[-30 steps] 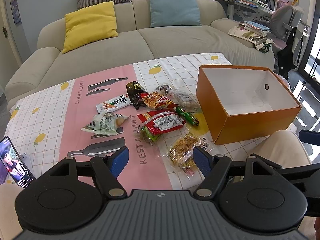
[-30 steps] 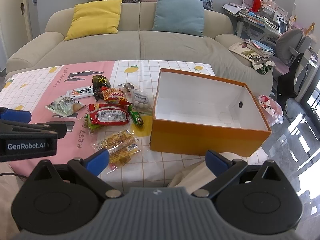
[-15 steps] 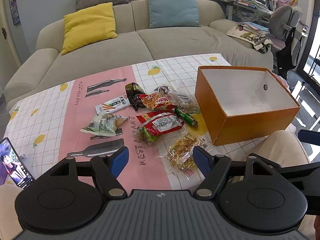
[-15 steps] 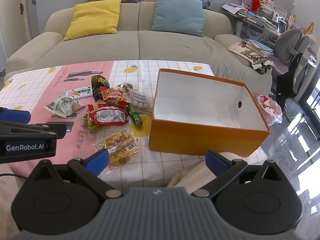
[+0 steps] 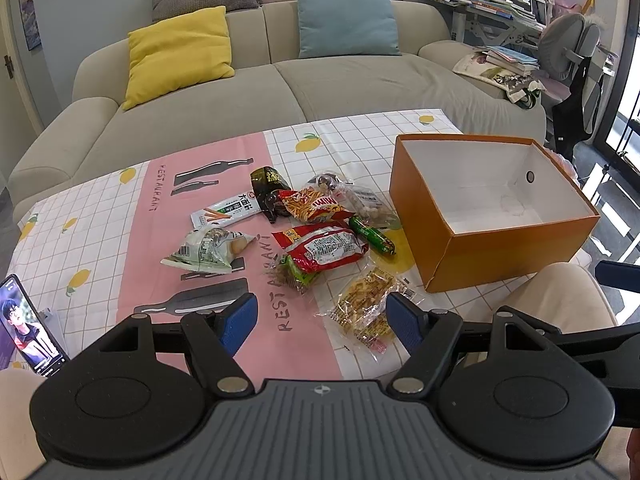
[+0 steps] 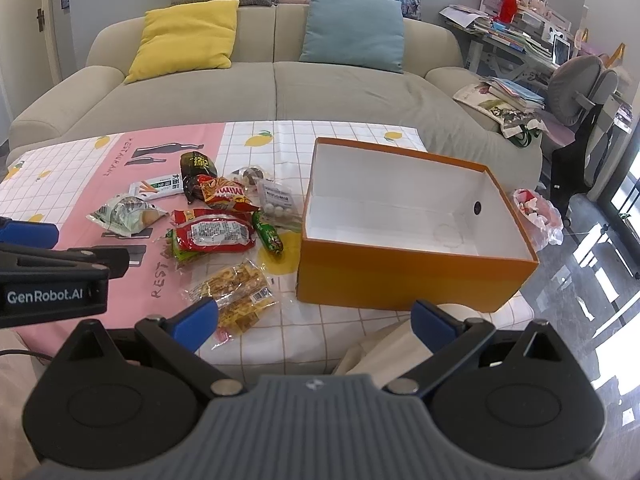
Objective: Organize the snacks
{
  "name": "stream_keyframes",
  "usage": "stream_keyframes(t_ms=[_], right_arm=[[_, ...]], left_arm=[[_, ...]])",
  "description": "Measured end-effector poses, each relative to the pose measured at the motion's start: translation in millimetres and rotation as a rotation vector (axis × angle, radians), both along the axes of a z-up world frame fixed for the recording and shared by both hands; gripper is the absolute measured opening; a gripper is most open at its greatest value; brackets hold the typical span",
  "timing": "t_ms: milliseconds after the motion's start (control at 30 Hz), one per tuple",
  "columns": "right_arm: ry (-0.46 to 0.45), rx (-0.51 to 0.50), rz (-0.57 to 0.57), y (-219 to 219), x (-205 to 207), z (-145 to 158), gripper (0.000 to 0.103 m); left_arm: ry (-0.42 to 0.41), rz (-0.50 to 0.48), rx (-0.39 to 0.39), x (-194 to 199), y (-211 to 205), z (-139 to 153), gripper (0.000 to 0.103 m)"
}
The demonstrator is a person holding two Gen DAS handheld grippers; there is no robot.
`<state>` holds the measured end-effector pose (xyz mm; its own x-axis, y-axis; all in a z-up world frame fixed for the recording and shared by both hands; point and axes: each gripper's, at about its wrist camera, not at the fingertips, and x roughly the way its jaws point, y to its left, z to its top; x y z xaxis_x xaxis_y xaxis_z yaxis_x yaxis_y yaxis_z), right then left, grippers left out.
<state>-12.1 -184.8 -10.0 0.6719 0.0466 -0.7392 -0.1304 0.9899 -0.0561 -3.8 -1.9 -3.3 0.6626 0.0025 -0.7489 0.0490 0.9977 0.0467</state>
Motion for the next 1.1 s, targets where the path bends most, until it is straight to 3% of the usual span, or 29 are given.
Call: stream_keyframes(t_ms=[900, 1033, 1100], right_arm=[[0.024, 0.013, -0.006, 0, 5, -5, 0.1], [0.027, 0.051, 0.005, -5, 12, -8, 0.1], [0.027, 0.064, 0.014, -7, 17, -9, 0.1]], left_arm=[[0.0, -0.016, -0.017, 0, 0, 2, 0.086], [0.006, -0.035, -0.07, 2, 7, 2, 0.078], [0.026, -0.035, -0.082, 5, 13, -1, 0.068]])
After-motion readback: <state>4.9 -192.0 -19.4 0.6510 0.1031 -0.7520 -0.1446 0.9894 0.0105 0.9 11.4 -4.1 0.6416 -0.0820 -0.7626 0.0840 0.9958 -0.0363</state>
